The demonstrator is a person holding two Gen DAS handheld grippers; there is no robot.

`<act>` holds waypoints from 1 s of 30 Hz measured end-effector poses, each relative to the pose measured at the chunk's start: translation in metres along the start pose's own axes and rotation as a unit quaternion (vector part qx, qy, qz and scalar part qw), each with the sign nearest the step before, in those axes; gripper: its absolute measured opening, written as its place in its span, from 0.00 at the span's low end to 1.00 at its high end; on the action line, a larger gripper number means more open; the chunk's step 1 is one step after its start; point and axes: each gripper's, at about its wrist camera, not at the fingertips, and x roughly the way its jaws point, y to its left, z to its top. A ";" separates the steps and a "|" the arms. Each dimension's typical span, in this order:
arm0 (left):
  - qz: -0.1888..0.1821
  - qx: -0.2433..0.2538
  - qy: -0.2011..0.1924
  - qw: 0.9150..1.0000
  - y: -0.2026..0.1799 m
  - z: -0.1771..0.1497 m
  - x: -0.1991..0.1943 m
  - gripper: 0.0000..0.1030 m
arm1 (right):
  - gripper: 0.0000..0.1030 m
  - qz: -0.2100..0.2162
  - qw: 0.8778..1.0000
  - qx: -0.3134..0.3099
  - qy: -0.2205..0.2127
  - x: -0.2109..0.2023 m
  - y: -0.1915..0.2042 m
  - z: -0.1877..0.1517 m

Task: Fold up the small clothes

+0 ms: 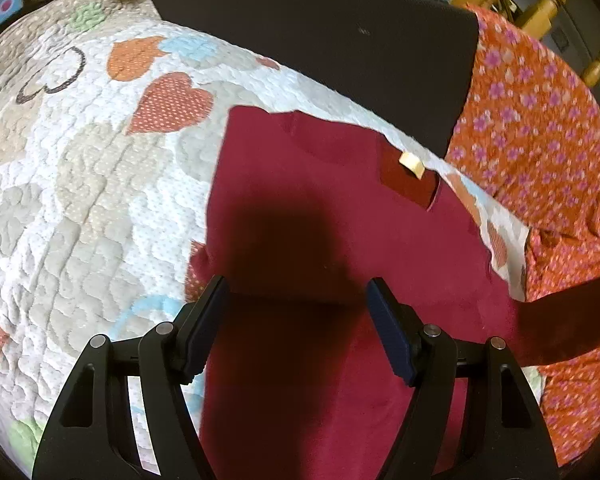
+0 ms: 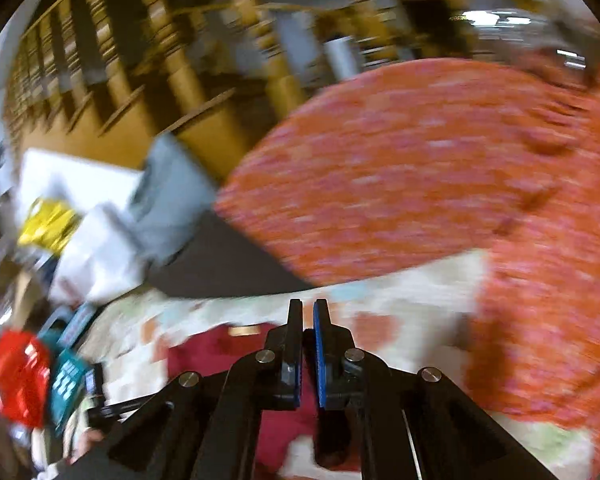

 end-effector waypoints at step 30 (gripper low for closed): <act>-0.041 -0.002 0.025 0.999 -0.011 0.011 0.051 0.72 | 0.39 0.059 0.985 0.033 0.158 0.148 0.010 -0.141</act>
